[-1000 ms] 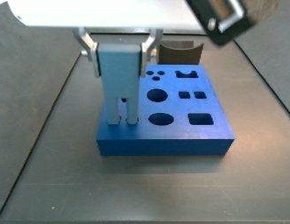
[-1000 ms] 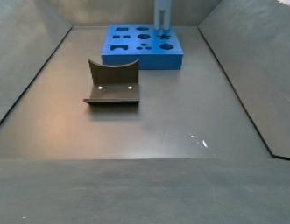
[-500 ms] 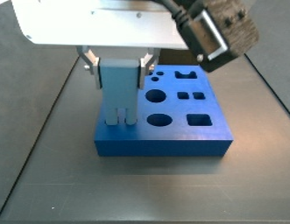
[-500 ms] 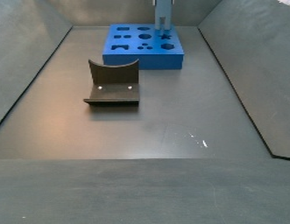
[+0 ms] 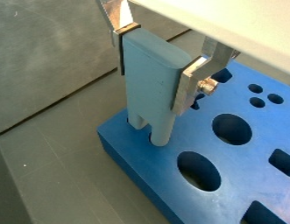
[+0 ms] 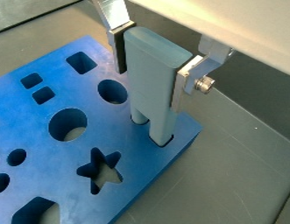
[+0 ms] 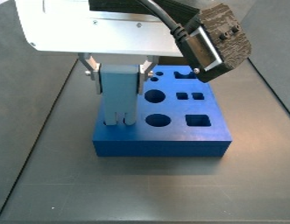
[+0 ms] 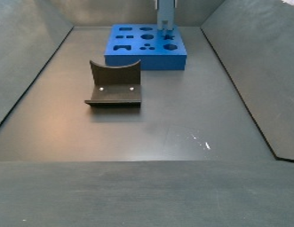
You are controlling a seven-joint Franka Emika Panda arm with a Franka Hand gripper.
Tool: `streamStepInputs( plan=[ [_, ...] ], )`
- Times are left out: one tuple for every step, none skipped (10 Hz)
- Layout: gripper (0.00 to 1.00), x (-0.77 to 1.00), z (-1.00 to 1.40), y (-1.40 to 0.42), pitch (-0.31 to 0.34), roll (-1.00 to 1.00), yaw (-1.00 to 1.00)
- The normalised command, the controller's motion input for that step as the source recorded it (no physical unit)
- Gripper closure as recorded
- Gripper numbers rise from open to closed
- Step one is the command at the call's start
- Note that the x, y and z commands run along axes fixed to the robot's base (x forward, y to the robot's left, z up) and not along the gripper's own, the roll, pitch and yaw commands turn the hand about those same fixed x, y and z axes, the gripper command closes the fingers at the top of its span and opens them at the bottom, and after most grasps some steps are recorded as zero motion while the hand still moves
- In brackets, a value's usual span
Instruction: Insert the square-circle object.
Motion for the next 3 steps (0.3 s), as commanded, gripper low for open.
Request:
streamStepInputs(
  plan=[
    [1.0, 0.0, -0.09, 0.0, 0.0, -0.02, -0.01],
    [1.0, 0.0, -0.02, 0.0, 0.0, -0.01, 0.0],
    [1.0, 0.0, 0.0, 0.0, 0.0, 0.0, 0.0]
  ],
)
